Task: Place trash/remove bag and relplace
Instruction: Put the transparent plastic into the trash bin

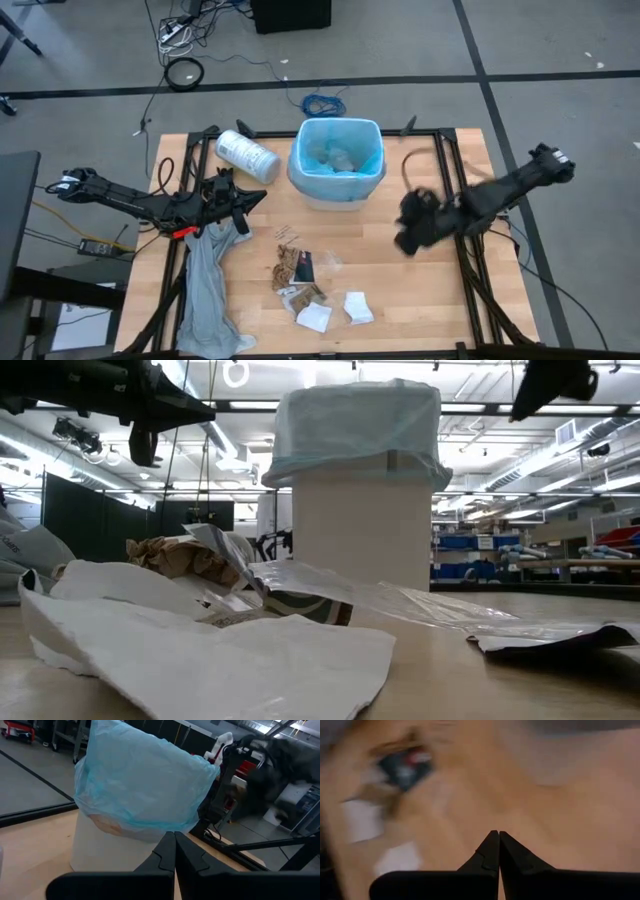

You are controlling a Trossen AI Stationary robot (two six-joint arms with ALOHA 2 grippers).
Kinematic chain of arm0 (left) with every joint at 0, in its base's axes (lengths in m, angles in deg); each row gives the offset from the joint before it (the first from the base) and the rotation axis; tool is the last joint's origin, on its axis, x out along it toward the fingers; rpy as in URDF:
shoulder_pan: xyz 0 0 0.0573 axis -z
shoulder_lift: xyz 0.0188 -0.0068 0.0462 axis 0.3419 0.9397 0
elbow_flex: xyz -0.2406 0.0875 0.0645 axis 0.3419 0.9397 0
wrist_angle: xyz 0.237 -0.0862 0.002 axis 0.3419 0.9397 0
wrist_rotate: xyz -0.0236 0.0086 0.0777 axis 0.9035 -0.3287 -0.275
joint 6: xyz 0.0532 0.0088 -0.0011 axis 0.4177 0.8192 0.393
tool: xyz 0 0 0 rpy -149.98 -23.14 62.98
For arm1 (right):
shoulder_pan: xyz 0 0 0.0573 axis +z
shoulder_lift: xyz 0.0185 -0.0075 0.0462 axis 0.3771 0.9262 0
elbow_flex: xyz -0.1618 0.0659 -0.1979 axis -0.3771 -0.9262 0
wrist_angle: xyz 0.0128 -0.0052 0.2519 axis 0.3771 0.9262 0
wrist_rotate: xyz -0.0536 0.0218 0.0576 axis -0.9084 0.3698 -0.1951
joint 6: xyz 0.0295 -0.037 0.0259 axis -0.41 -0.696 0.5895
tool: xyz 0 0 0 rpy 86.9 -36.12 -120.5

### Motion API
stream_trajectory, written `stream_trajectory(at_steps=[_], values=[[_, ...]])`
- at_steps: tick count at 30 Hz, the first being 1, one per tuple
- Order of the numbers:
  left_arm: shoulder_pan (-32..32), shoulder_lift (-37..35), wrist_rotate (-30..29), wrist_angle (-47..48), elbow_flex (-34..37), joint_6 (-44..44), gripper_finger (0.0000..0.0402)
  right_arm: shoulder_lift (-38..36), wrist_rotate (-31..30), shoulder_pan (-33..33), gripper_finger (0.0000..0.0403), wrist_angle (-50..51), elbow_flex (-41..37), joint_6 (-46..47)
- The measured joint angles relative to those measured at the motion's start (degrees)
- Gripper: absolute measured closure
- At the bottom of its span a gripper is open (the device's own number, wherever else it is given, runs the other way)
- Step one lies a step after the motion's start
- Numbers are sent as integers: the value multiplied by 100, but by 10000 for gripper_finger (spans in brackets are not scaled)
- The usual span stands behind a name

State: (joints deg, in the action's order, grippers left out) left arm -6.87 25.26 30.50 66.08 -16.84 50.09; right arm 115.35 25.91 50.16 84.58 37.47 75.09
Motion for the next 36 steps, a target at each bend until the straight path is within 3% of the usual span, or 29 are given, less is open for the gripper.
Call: stream_trajectory(at_steps=[3,6,12,16,20,28,36], values=[[0,0,1,-4,0,0,394,179,117,344,394,-1679,-751,-175],[0,-2,0,-9,0,0,394,425,758,464,366,-2938,-1336,-190],[0,0,2,-10,0,136,394,1342,1934,520,262,-4882,-1862,-690],[0,-1,2,-9,0,138,394,2225,2285,549,191,-5150,-1549,-1369],[0,0,2,-1,0,141,394,2996,2246,487,150,-5181,-1172,-1567],[0,0,2,24,0,146,394,3723,2429,175,136,-5183,-708,-1925],[0,0,4,117,0,149,394,3720,2368,65,180,-5136,-678,-2306]])
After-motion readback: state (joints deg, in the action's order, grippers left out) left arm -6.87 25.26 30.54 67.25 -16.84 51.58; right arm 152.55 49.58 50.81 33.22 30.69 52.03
